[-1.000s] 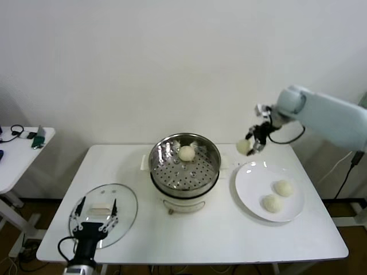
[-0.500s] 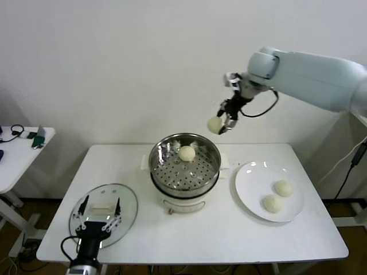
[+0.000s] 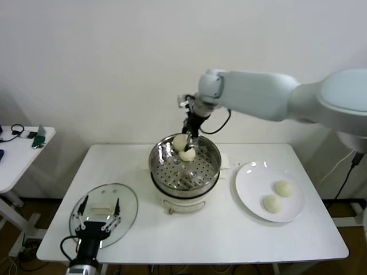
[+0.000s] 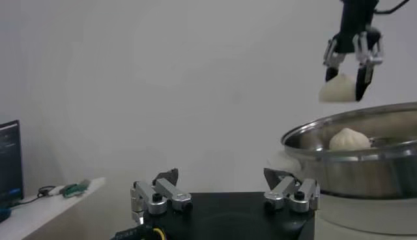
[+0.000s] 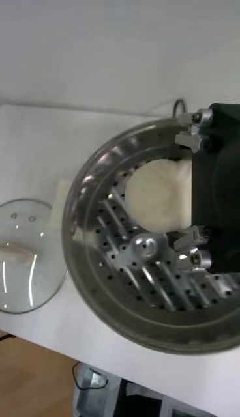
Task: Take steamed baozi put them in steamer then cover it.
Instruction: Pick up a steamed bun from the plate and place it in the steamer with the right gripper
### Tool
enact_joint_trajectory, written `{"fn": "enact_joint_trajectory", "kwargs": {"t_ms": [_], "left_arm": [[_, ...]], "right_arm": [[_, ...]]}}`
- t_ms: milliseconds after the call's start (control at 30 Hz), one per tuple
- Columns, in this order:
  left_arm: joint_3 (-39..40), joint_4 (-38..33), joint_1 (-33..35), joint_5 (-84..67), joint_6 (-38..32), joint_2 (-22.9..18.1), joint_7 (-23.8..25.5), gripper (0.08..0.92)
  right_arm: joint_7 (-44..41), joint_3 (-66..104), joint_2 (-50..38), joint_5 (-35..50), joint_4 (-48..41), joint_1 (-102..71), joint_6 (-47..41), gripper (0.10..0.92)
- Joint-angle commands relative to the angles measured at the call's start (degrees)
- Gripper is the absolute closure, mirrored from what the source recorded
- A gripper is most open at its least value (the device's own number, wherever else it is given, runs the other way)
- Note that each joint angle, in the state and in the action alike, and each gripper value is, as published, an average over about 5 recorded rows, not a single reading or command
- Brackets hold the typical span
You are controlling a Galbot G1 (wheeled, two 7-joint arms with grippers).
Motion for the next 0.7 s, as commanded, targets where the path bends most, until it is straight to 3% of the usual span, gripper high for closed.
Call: {"fn": "enact_joint_trajectory", "kwargs": {"t_ms": [33, 700], "left_arm": [[-0.17, 0.46, 0.15, -0.04, -0.13, 0.08, 0.02, 0.177], [-0.23, 1.15, 0.01, -0.01, -0.12, 0.06, 0.02, 0.177]], "right_arm": [[1.67, 0.50, 4.49, -0.85, -1.64, -6.15, -0.61, 0.320], [2.07, 2.64, 4.69, -4.71, -3.93, -9.91, -0.61, 0.312]]}}
